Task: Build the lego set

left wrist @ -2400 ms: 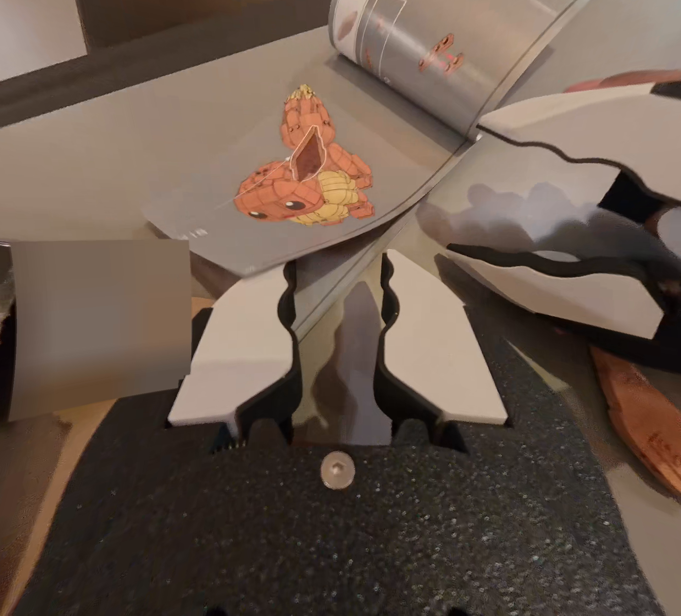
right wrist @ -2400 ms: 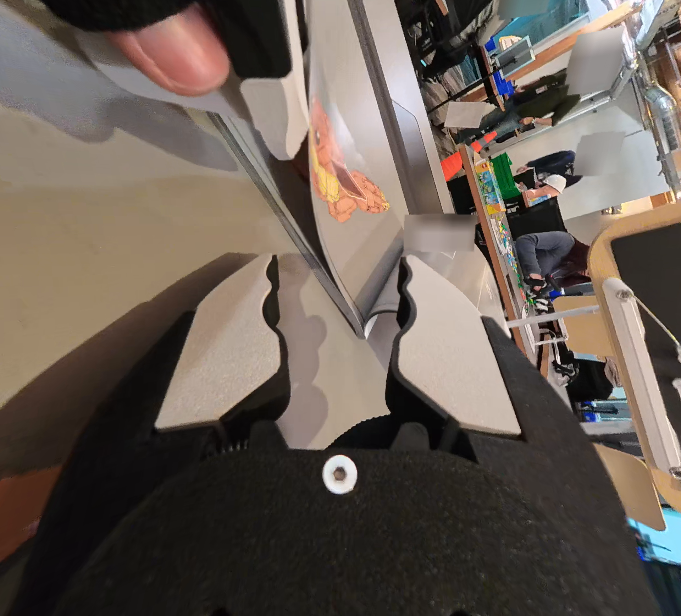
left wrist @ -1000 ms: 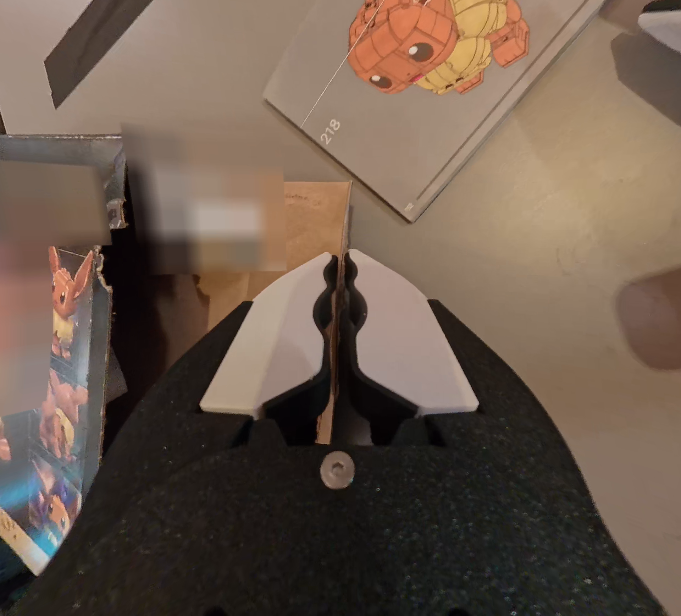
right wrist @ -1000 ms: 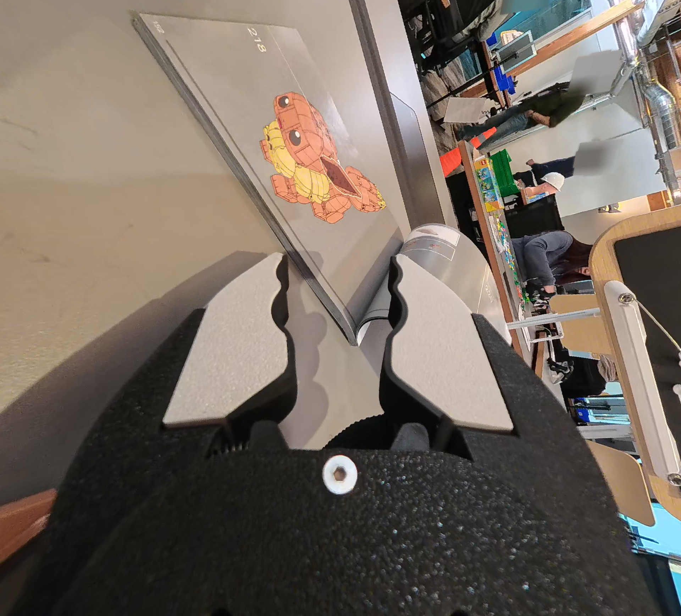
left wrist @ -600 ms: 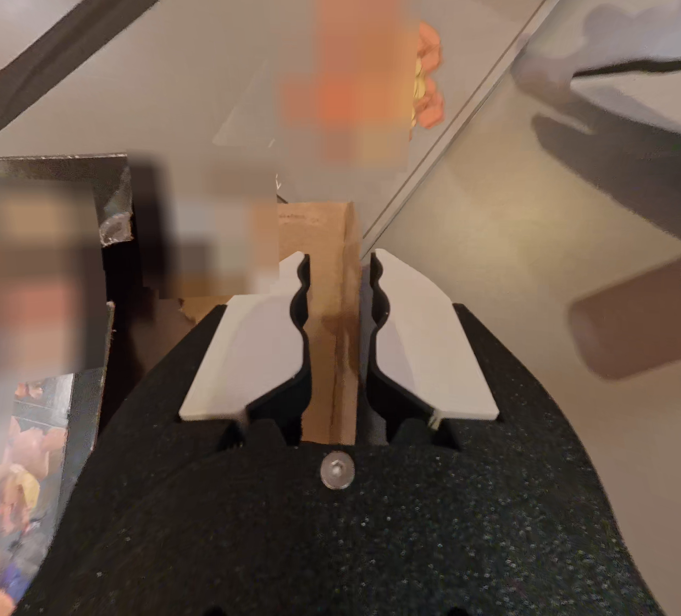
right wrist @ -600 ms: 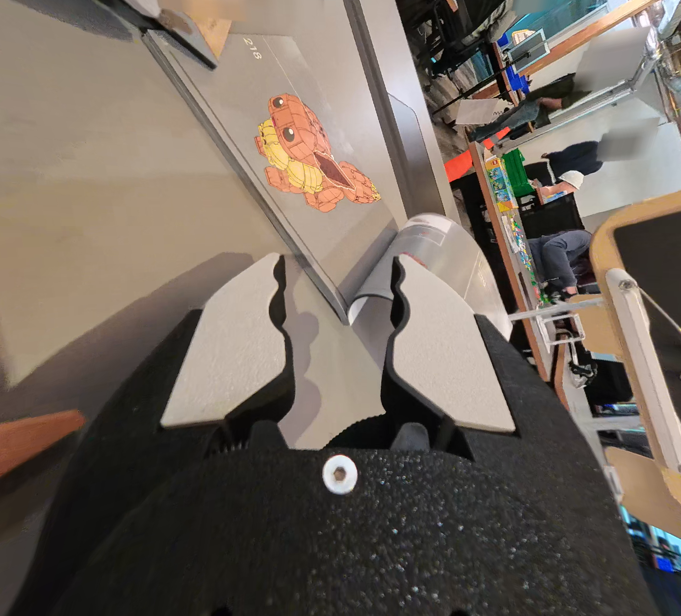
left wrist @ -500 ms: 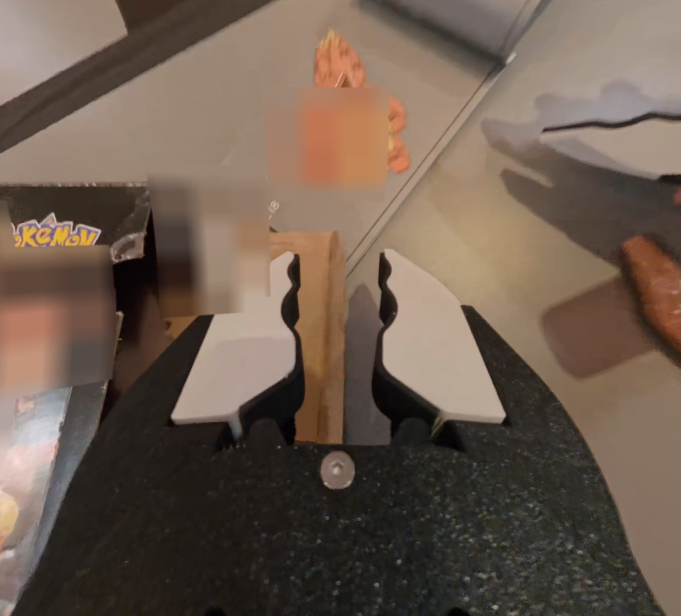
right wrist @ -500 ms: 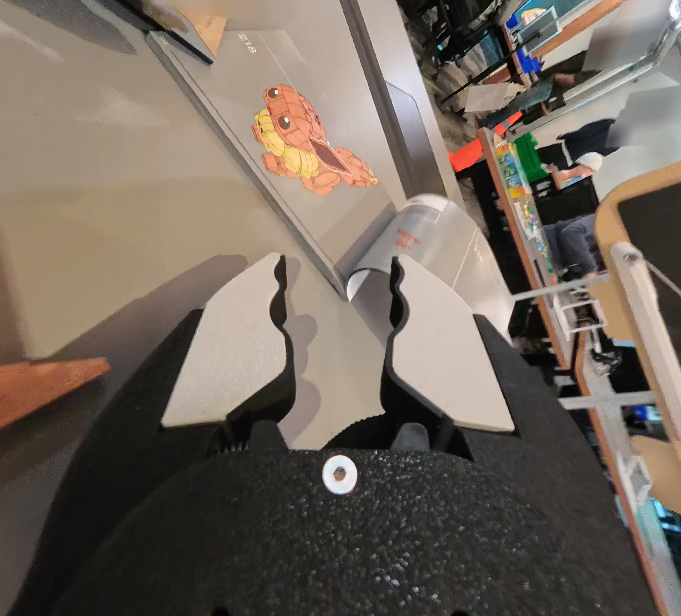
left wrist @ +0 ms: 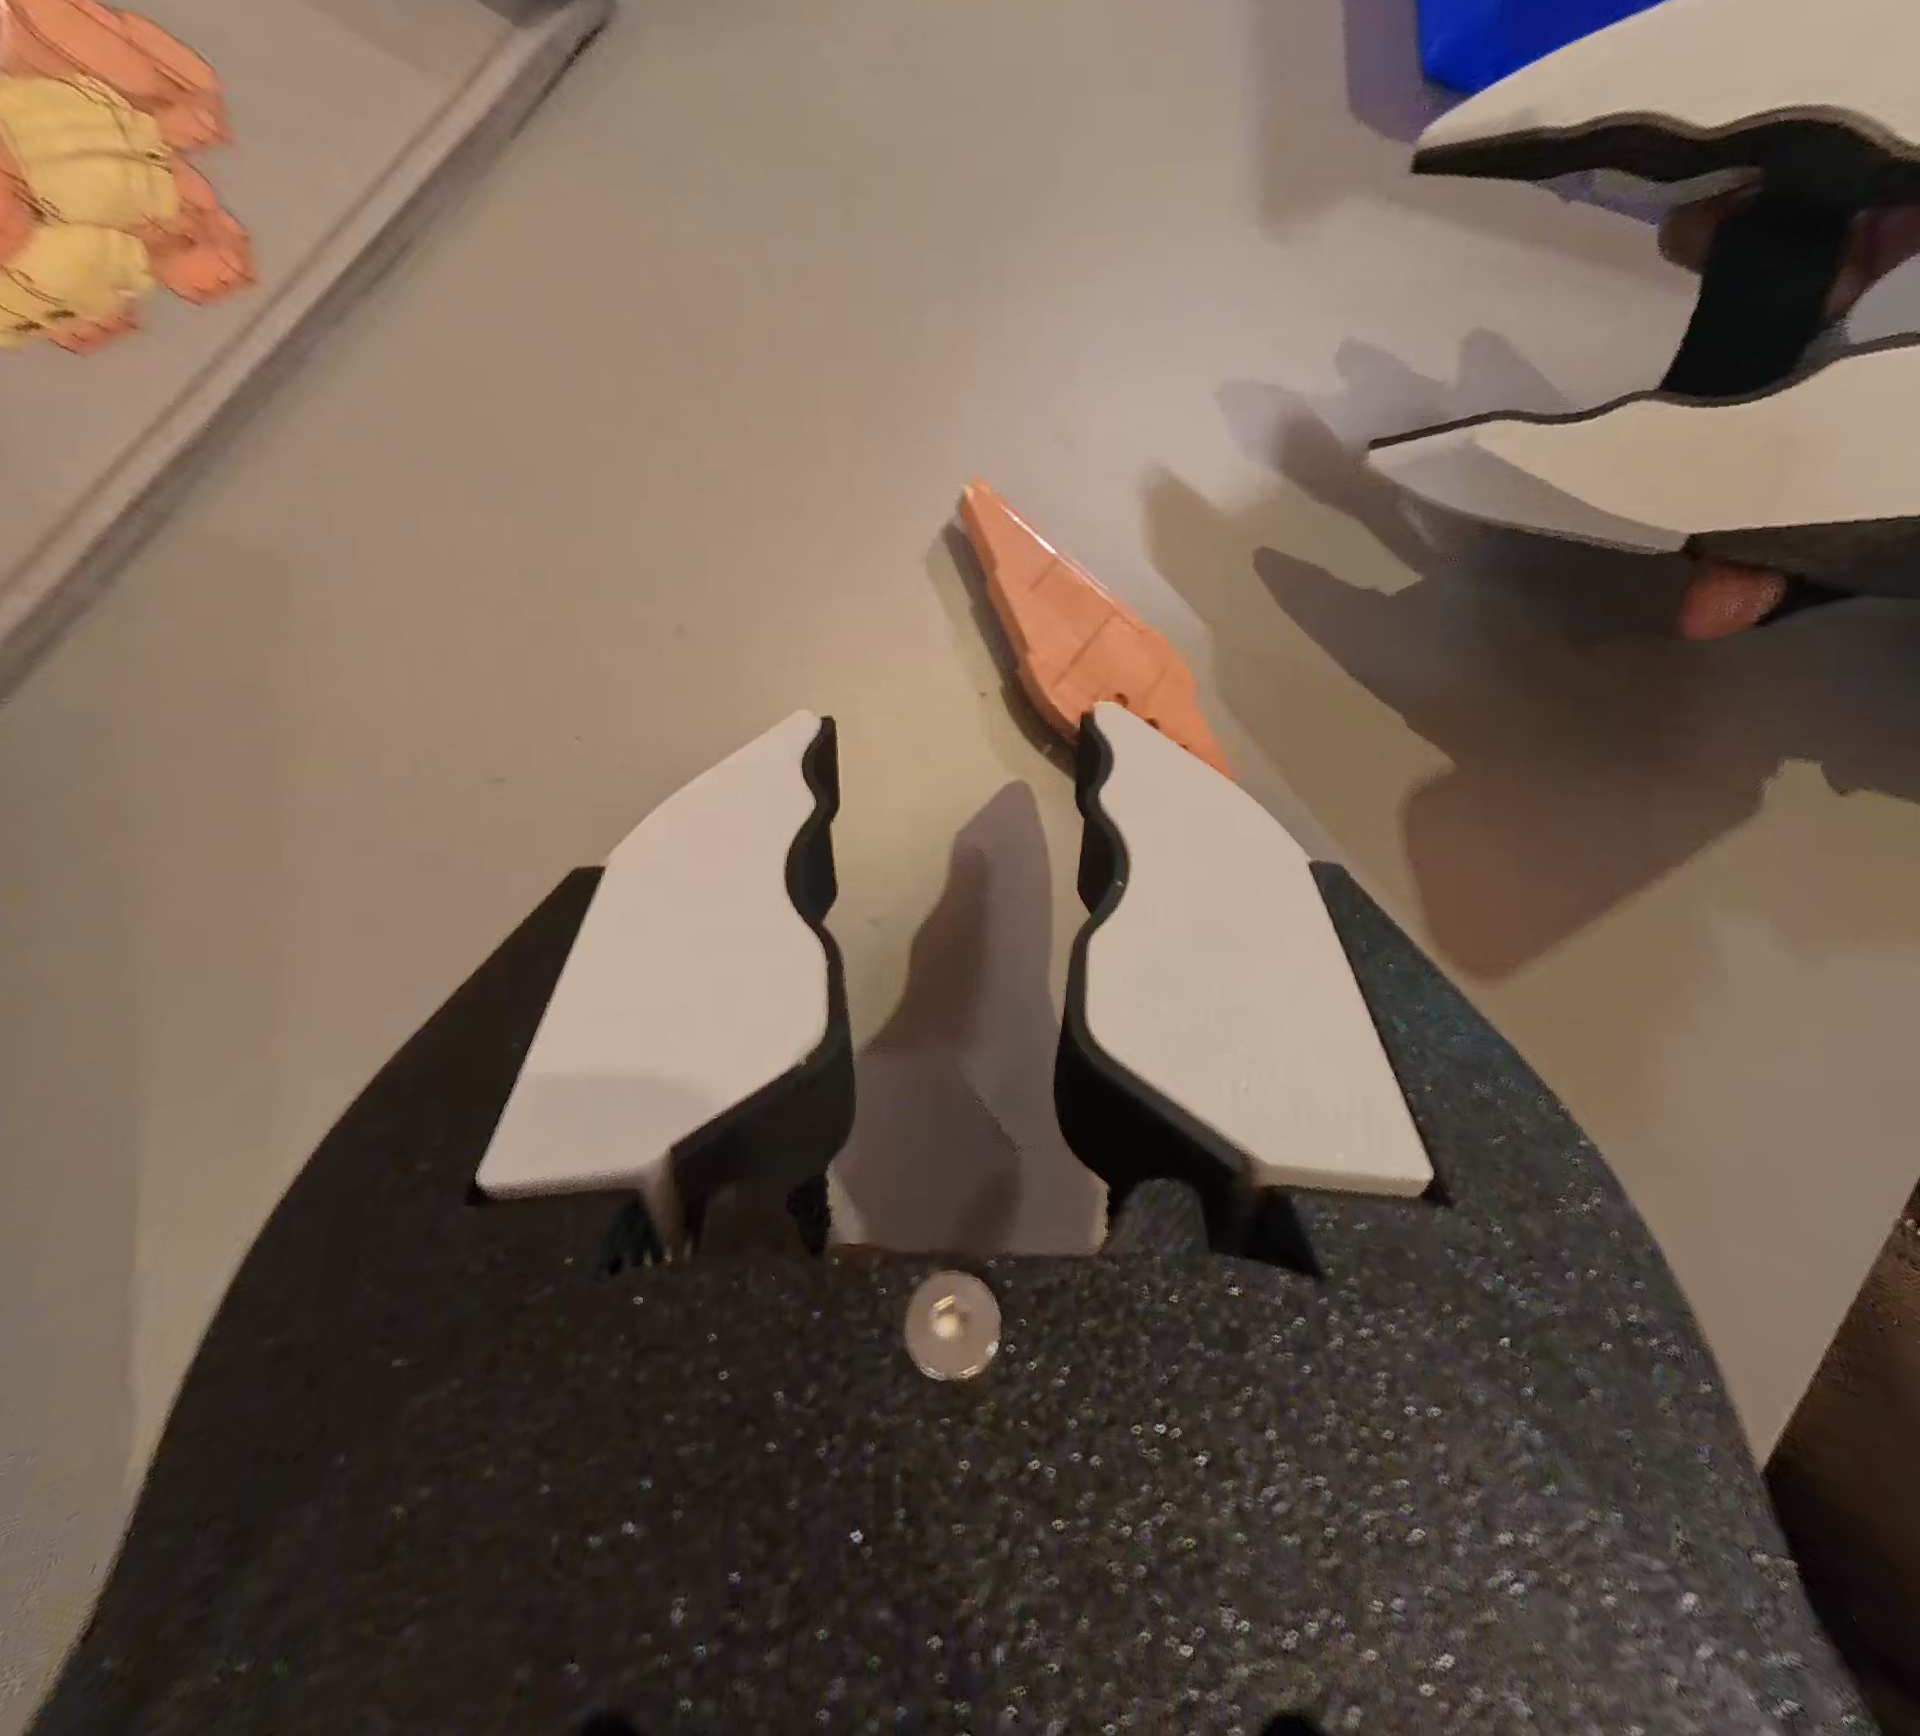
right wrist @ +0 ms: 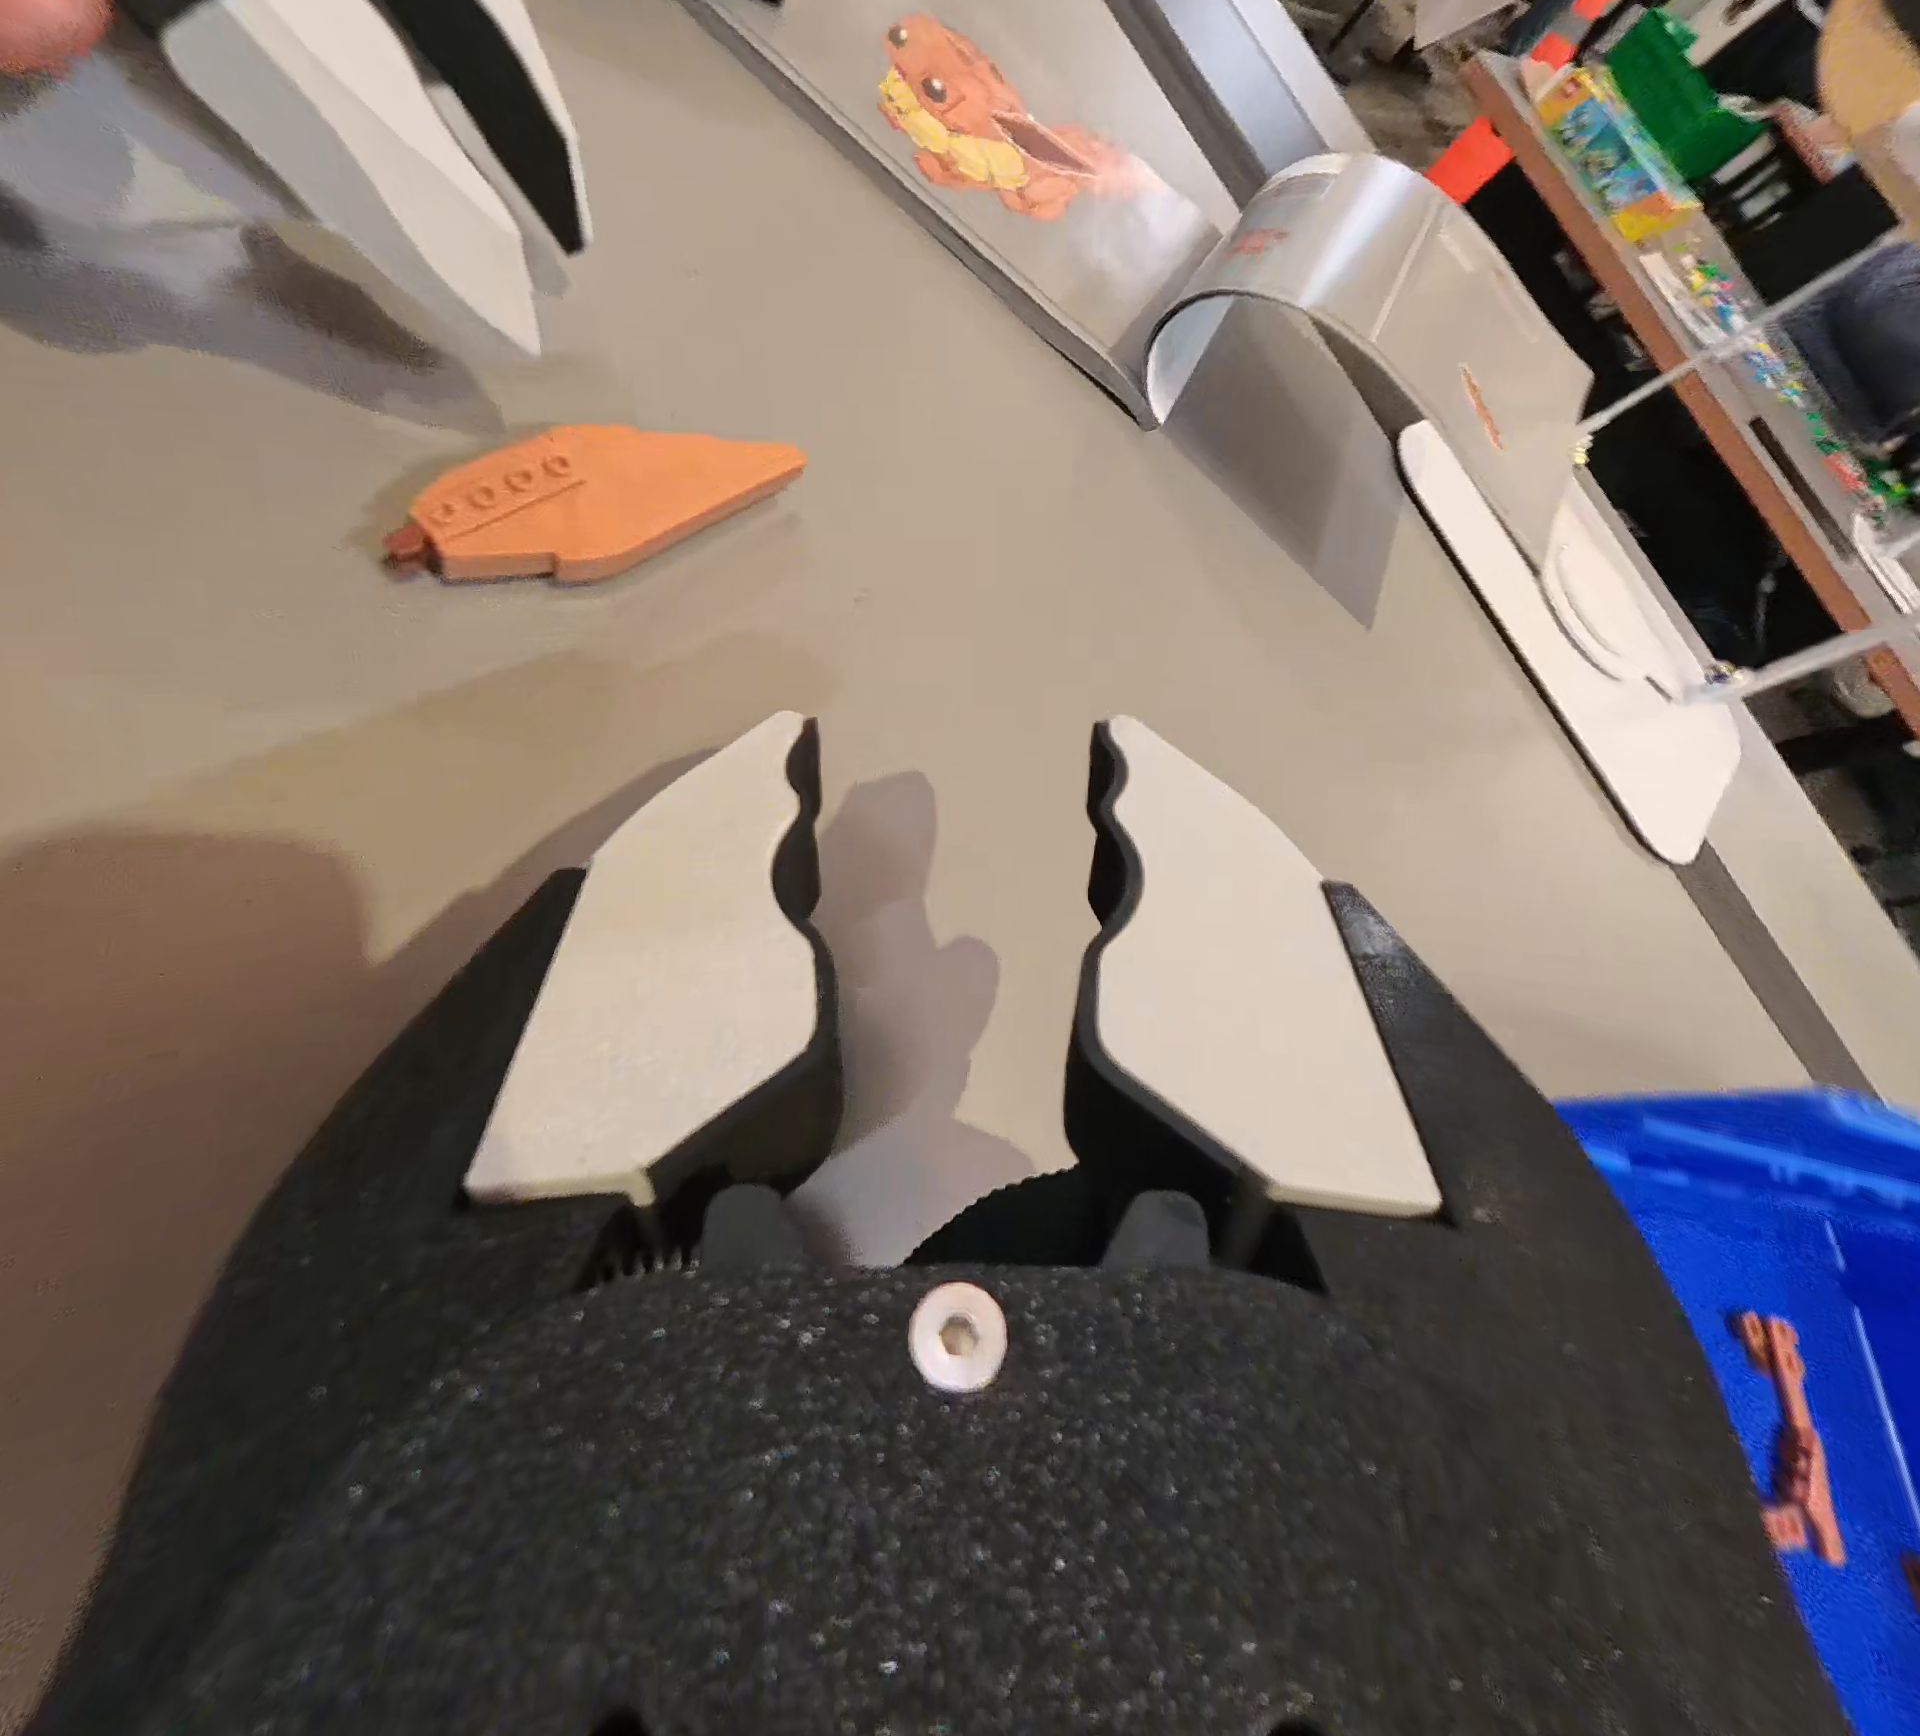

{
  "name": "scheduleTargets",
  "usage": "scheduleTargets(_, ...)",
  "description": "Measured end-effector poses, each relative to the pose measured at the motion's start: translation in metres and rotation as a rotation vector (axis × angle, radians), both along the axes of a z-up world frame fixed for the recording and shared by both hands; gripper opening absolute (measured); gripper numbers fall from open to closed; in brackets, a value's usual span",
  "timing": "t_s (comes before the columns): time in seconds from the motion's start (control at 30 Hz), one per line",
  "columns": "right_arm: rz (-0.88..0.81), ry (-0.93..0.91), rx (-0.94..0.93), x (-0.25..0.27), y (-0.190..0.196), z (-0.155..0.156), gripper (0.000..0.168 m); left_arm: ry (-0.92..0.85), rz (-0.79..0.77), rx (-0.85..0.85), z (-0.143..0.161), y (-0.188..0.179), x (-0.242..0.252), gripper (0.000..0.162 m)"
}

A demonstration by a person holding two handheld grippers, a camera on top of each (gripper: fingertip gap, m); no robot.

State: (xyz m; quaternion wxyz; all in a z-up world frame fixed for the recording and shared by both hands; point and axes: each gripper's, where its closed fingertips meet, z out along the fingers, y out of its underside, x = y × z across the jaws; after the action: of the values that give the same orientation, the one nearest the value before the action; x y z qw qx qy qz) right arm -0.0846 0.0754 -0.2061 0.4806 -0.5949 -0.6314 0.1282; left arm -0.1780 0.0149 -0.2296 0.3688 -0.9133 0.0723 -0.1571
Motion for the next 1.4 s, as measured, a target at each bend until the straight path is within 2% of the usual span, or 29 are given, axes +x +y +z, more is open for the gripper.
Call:
scheduleTargets(0.33, -0.090, 0.136, 0.014, 0.044, -0.023, 0.005, 0.048, -0.046, -0.022, -0.023, -0.006, -0.006, 0.052, 0.044)
scheduleTargets(0.5, -0.107, 0.129, 0.039, 0.057, -0.031, 0.005, 0.047, -0.078, -0.140, 0.011, -0.001, -0.008, 0.091, 0.044)
scheduleTargets(0.67, -0.066, 0.074, 0.004, 0.058, -0.040, -0.006, 0.048, -0.025, -0.078, 0.028, -0.003, -0.013, 0.071, 0.043)
scheduleTargets(0.83, 0.068, 0.044, -0.080, 0.030, -0.045, -0.012, 0.051, -0.036, -0.044, 0.067, -0.008, -0.020, 0.060, 0.042)
scheduleTargets(1.07, 0.143, -0.035, -0.220, 0.000, -0.033, -0.022, 0.052, -0.167, -0.026, 0.169, 0.009, -0.025, 0.055, 0.042)
scheduleTargets(1.2, 0.153, -0.081, -0.234, -0.005, -0.031, -0.028, 0.052, -0.253, -0.025, 0.188, 0.015, -0.027, 0.052, 0.042)
scheduleTargets(1.4, 0.164, -0.127, -0.236, -0.009, -0.030, -0.034, 0.049, -0.264, -0.051, 0.180, 0.015, -0.028, 0.055, 0.042)
